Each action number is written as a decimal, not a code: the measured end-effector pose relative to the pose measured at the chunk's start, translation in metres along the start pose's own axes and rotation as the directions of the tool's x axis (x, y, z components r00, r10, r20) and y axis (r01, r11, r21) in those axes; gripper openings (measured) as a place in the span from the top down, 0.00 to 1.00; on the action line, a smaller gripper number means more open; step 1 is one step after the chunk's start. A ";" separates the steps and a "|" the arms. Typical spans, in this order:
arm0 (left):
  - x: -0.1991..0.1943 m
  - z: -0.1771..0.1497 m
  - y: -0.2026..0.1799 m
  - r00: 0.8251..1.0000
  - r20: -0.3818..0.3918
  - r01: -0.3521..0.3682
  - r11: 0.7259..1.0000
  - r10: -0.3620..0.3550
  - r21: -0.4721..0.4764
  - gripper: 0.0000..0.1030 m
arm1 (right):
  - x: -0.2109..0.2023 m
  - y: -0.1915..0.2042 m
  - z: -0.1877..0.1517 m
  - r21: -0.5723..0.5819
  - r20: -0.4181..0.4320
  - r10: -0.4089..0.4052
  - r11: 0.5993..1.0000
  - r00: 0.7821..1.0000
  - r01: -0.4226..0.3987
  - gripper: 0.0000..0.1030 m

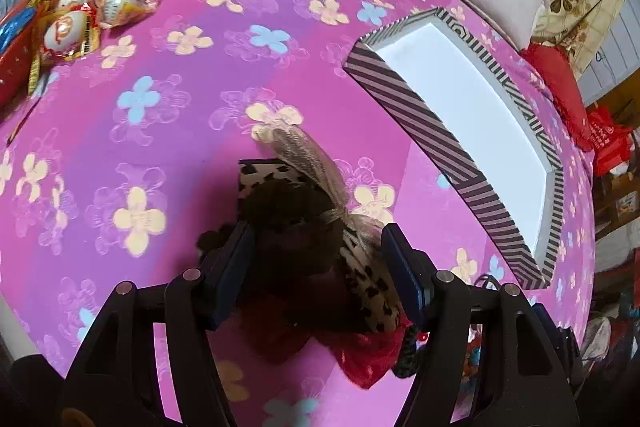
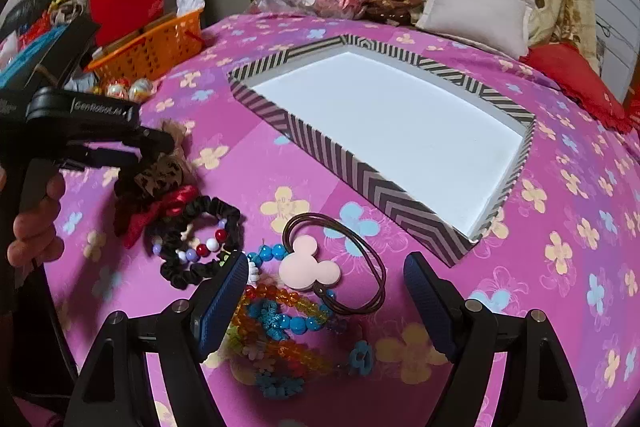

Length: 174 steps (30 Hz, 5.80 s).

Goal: Organize jewelry
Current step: 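Grasp the brown scrunchie with leopard bow using the left gripper, then carry the brown scrunchie into the tray and open the left gripper, then move the left gripper back to the red satin bow clip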

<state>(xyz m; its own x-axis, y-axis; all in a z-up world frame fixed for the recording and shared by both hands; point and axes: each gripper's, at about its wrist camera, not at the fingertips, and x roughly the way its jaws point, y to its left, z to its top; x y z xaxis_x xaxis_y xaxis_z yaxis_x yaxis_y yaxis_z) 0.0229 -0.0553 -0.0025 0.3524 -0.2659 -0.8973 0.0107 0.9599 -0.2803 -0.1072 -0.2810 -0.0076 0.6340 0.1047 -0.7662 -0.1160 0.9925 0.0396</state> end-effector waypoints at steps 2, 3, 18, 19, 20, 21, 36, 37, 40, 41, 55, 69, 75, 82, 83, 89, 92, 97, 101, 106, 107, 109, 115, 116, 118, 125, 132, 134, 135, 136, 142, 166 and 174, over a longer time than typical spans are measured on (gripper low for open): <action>0.003 0.001 -0.001 1.000 0.000 -0.011 1.000 0.011 0.000 0.36 | 0.003 0.001 0.001 -0.011 -0.009 -0.006 1.000 1.000 0.006 0.24; 0.004 0.002 -0.002 1.000 0.000 -0.014 1.000 0.014 0.000 0.36 | 0.005 0.001 0.001 -0.013 -0.012 -0.005 1.000 1.000 0.005 0.24; 0.022 0.002 -0.013 0.999 -0.002 -0.047 0.998 0.047 0.048 0.37 | 0.025 -0.003 -0.001 0.013 -0.048 0.064 0.998 0.997 -0.063 0.51; 0.022 0.002 -0.013 0.999 0.003 -0.047 0.998 0.047 0.048 0.39 | 0.025 -0.002 -0.002 0.013 -0.045 0.078 0.997 0.996 -0.078 0.61; 0.021 0.001 -0.012 0.999 0.009 -0.052 0.998 0.051 0.047 0.48 | 0.024 -0.001 -0.003 0.011 -0.041 0.081 0.997 0.996 -0.080 0.66; 0.021 0.002 -0.011 0.998 0.011 -0.055 0.997 0.055 0.048 0.53 | 0.024 0.000 -0.003 0.007 -0.040 0.079 0.997 0.996 -0.078 0.66; -0.026 0.007 -0.022 0.995 0.087 0.035 0.993 -0.045 0.115 0.82 | -0.027 -0.007 0.013 0.057 0.092 0.109 0.992 0.990 -0.115 0.66; -0.028 0.008 -0.022 0.995 0.089 0.037 0.992 -0.047 0.117 0.82 | -0.032 -0.008 0.016 0.063 0.105 0.113 0.991 0.988 -0.120 0.66; -0.039 0.011 -0.022 0.993 0.097 0.050 0.991 -0.062 0.120 0.82 | -0.042 -0.009 0.023 0.061 0.130 0.109 0.991 0.985 -0.118 0.66; -0.043 0.012 -0.022 0.993 0.099 0.056 0.991 -0.068 0.120 0.82 | -0.045 -0.008 0.025 0.061 0.135 0.109 0.991 0.985 -0.118 0.66; -0.091 0.015 -0.026 0.980 0.153 0.102 0.981 -0.127 0.163 0.82 | -0.061 -0.004 0.030 0.061 0.169 0.113 0.990 0.979 -0.125 0.66; -0.099 0.010 -0.061 0.975 0.203 0.032 0.965 -0.087 0.261 0.82 | -0.061 -0.028 0.043 0.088 0.164 0.060 0.993 0.985 -0.075 0.66; -0.084 0.014 -0.089 0.972 0.230 -0.032 0.945 -0.046 0.326 0.82 | -0.054 -0.049 0.057 0.106 0.160 0.024 0.994 0.987 -0.041 0.66; -0.059 0.024 -0.125 0.967 0.254 -0.096 0.913 -0.008 0.396 0.82 | -0.045 -0.074 0.076 0.135 0.160 -0.007 0.991 0.987 -0.015 0.66; -0.056 0.026 -0.128 0.967 0.254 -0.099 0.912 -0.006 0.398 0.82 | -0.043 -0.077 0.079 0.136 0.159 -0.012 0.991 0.987 -0.010 0.66; -0.039 0.040 -0.146 0.966 0.260 -0.122 0.904 0.013 0.410 0.82 | -0.028 -0.096 0.091 0.157 0.142 -0.031 0.988 0.989 0.008 0.66; -0.028 0.046 -0.155 0.966 0.256 -0.136 0.897 0.027 0.420 0.82 | -0.017 -0.105 0.096 0.181 0.129 -0.026 0.983 0.991 0.002 0.66; -0.001 0.060 -0.163 0.971 0.231 -0.150 0.898 0.056 0.413 0.82 | 0.011 -0.113 0.102 0.193 0.087 -0.021 0.981 0.996 0.003 0.66; 0.025 0.069 -0.165 0.973 0.213 -0.170 0.899 0.089 0.404 0.82 | 0.035 -0.121 0.102 0.206 0.039 -0.020 0.978 0.999 0.011 0.66; 0.054 0.077 -0.162 0.977 0.177 -0.180 0.904 0.119 0.388 0.82 | 0.063 -0.134 0.097 0.244 -0.025 -0.001 0.970 1.000 0.007 0.66; 0.060 0.078 -0.162 0.979 0.166 -0.178 0.905 0.121 0.386 0.82 | 0.068 -0.136 0.096 0.251 -0.042 0.001 0.968 0.999 0.009 0.66; 0.069 0.080 -0.160 0.981 0.145 -0.173 0.908 0.126 0.381 0.82 | 0.075 -0.137 0.094 0.258 -0.066 0.000 0.966 0.998 0.017 0.66; 0.087 0.081 -0.159 0.986 0.114 -0.155 0.912 0.121 0.381 0.76 | 0.082 -0.133 0.094 0.234 -0.093 -0.028 0.971 0.995 0.049 0.66; 0.090 0.081 -0.159 0.987 0.103 -0.152 0.912 0.121 0.381 0.73 | 0.083 -0.132 0.094 0.233 -0.098 -0.026 0.971 0.995 0.048 0.66; 0.094 0.081 -0.159 0.987 0.094 -0.155 0.913 0.128 0.377 0.68 | 0.081 -0.132 0.094 0.243 -0.095 -0.011 0.970 0.995 0.034 0.61; 0.088 0.080 -0.156 0.991 0.095 -0.125 0.923 0.097 0.364 0.41 | 0.065 -0.135 0.088 0.291 -0.044 0.018 0.957 0.999 -0.005 0.47; 0.062 0.073 -0.152 0.988 0.131 -0.121 0.926 0.079 0.359 0.38 | 0.036 -0.124 0.082 0.281 0.010 0.003 0.960 1.000 -0.005 0.46; 0.052 0.070 -0.150 0.987 0.146 -0.118 0.926 0.069 0.359 0.38 | 0.025 -0.120 0.079 0.278 0.033 -0.007 0.961 0.999 -0.003 0.42; 0.048 0.068 -0.150 0.986 0.154 -0.118 0.926 0.065 0.360 0.38 | 0.021 -0.118 0.078 0.276 0.040 -0.011 0.961 0.999 -0.001 0.39; 0.041 0.065 -0.149 0.984 0.165 -0.119 0.925 0.062 0.360 0.38 | 0.014 -0.115 0.076 0.274 0.053 -0.020 0.962 0.998 0.005 0.38; 0.005 0.043 -0.139 0.975 0.218 -0.126 0.922 0.047 0.367 0.38 | -0.009 -0.098 0.066 0.270 0.079 -0.023 0.963 0.997 0.001 0.37; -0.068 -0.059 -0.068 0.956 0.290 -0.156 0.927 0.053 0.342 0.38 | -0.059 -0.014 0.013 0.202 0.103 0.025 0.978 0.994 -0.045 0.37; -0.074 -0.076 -0.048 0.956 0.287 -0.158 0.932 0.062 0.325 0.38 | -0.065 -0.001 0.001 0.204 0.097 0.032 0.978 0.995 -0.051 0.35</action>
<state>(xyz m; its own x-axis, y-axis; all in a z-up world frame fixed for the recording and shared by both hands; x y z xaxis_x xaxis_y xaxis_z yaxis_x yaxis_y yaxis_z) -0.0747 -0.0888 0.0514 0.6060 -0.1693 -0.7773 0.2586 0.9660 -0.0088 -0.1476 -0.2891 0.0428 0.7012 0.1419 -0.6987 0.0103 0.9779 0.2088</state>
